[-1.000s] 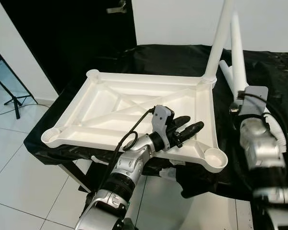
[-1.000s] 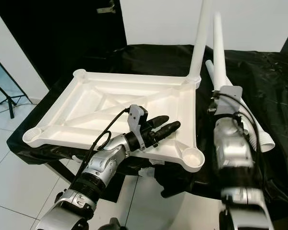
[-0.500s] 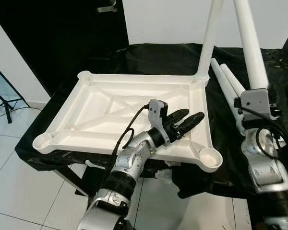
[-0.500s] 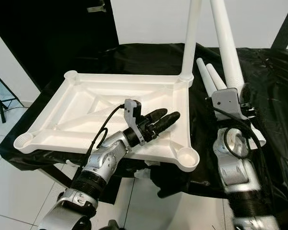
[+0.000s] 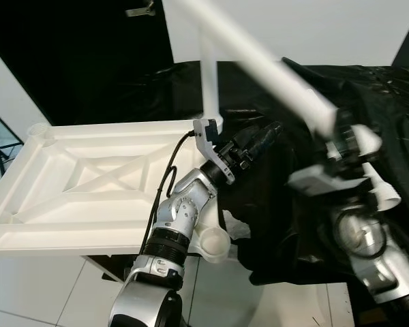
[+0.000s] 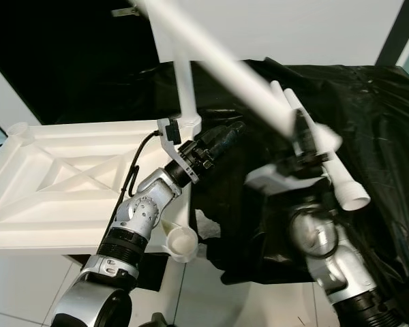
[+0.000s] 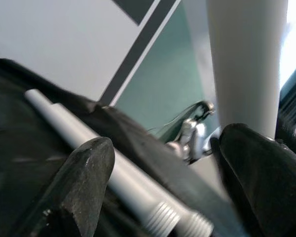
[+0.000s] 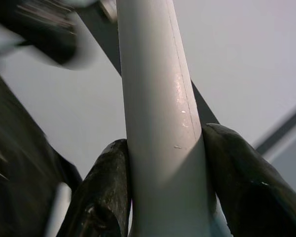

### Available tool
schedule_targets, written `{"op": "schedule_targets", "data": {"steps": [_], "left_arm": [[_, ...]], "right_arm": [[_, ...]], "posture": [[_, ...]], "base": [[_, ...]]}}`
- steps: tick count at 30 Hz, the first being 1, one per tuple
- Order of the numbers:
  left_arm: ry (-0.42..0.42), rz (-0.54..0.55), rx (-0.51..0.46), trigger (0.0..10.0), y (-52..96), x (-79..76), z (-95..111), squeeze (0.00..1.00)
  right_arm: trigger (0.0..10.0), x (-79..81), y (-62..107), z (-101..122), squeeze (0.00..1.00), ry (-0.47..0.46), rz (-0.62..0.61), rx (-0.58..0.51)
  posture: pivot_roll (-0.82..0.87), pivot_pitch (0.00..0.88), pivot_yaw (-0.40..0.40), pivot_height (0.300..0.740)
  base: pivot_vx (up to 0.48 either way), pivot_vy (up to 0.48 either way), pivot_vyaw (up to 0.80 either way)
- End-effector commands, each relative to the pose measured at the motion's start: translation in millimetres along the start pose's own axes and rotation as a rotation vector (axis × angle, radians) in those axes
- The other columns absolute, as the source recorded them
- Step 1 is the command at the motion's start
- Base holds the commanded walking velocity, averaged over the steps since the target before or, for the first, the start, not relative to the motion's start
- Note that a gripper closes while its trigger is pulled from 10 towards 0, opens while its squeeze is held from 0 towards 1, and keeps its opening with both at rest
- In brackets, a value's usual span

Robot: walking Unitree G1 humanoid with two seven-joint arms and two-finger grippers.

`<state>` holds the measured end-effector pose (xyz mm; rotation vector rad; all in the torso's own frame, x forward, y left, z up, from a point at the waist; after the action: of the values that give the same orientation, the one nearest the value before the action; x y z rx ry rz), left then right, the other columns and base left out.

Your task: Building children table

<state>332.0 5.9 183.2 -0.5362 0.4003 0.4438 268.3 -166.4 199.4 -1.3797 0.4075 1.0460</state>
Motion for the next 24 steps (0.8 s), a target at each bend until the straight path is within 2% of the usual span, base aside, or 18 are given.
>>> {"op": "schedule_targets", "data": {"steps": [1,3,6,7,8,11,13,14,15,16,17,19,20,22,24], "left_arm": [[-0.021,-0.033,0.062,10.0,1.4,-1.5,-11.0,0.0],[-0.026,0.005,0.076,10.0,0.9,2.0,-12.8,0.0],[-0.058,0.037,0.091,10.0,0.6,5.9,-13.8,0.0],[-0.084,0.057,0.115,10.0,0.2,8.0,-15.0,0.0],[-0.147,0.122,0.186,10.0,-0.1,14.9,-19.8,0.0],[-0.194,0.167,0.236,10.0,0.3,19.7,-22.8,0.0],[-0.333,0.321,0.341,10.0,4.4,36.8,-25.3,0.0],[-0.333,0.321,0.341,10.0,4.4,36.8,-25.3,0.0],[-0.387,0.403,0.343,10.0,6.3,45.0,-19.0,0.0],[-0.387,0.403,0.343,10.0,6.3,45.0,-19.0,0.0],[-0.42,0.457,0.34,10.0,7.4,50.1,-14.0,0.0],[-0.512,0.654,0.352,10.0,18.3,69.5,0.0,0.0],[-0.512,0.654,0.352,10.0,18.3,69.5,0.0,0.0],[-0.576,0.795,0.374,10.0,31.1,83.1,8.2,0.0],[-0.591,0.832,0.374,10.0,35.5,86.5,10.9,0.0]], "right_arm": [[0.0,-8.9,0.1,-17.7,0.0,0.034,-0.052,0.095],[0.0,-11.4,0.3,-26.0,0.0,0.034,-0.068,0.149],[0.0,-14.4,0.5,-30.9,0.0,0.05,-0.081,0.165],[0.0,-15.8,0.6,-32.6,0.0,0.053,-0.088,0.171],[0.0,-16.9,0.5,-32.4,0.0,0.054,-0.095,0.166],[0.0,-17.6,0.3,-31.9,0.0,0.054,-0.099,0.163],[0.0,-18.1,-1.1,-28.8,0.0,0.048,-0.104,0.155],[0.0,-18.1,-1.1,-28.8,0.0,0.048,-0.104,0.155],[0.0,-18.5,-2.2,-26.6,0.0,0.043,-0.108,0.151],[0.0,-18.5,-2.2,-26.6,0.0,0.043,-0.108,0.151],[0.0,-18.9,-3.0,-25.1,0.0,0.04,-0.111,0.149],[0.0,-19.1,-3.3,-21.9,0.0,0.023,-0.113,0.148],[0.0,-19.1,-3.3,-21.9,0.0,0.023,-0.113,0.148],[0.0,-17.6,-2.4,-19.7,0.0,0.011,-0.107,0.145],[0.0,-16.9,-2.2,-18.8,0.0,0.006,-0.103,0.144]], "posture": [[0.06,0.0,0.066,0.74],[0.06,0.0,0.069,0.74],[0.07,0.0,0.07,0.74],[0.07,0.0,0.071,0.74],[0.07,0.0,0.073,0.74],[0.06,0.0,0.074,0.74],[0.06,0.0,0.078,0.74],[0.06,0.0,0.078,0.74],[0.06,0.0,0.079,0.74],[0.06,0.0,0.079,0.74],[0.06,0.0,0.079,0.74],[0.06,0.0,0.08,0.74],[0.06,0.0,0.08,0.74],[0.06,0.0,0.08,0.74],[0.06,0.0,0.08,0.74]], "base": [[0.0,0.0,0.0],[0.0,0.0,0.0],[0.0,0.0,0.0],[0.0,0.0,0.0],[0.0,0.0,0.0],[0.0,0.0,0.0],[0.0,0.0,0.0],[0.0,0.0,0.0],[0.0,0.0,0.0],[0.0,0.0,0.0],[0.0,0.0,0.0],[0.0,0.0,0.0],[0.0,0.0,0.0],[0.0,0.0,0.0],[0.0,0.0,0.0]]}}
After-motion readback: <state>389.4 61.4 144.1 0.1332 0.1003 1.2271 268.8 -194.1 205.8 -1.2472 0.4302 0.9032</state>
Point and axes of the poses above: a point about 5 cm out from each wrist's last joint towards the gripper, its own y axis pointing back from the gripper into the wrist, its own z axis along the axis of the wrist's last joint, x = y × z, the point moved 1 cm from there along -y, pointing out of the wrist towards the gripper, and after that the axes turned 1 degree about y, right-handed, at the moved point
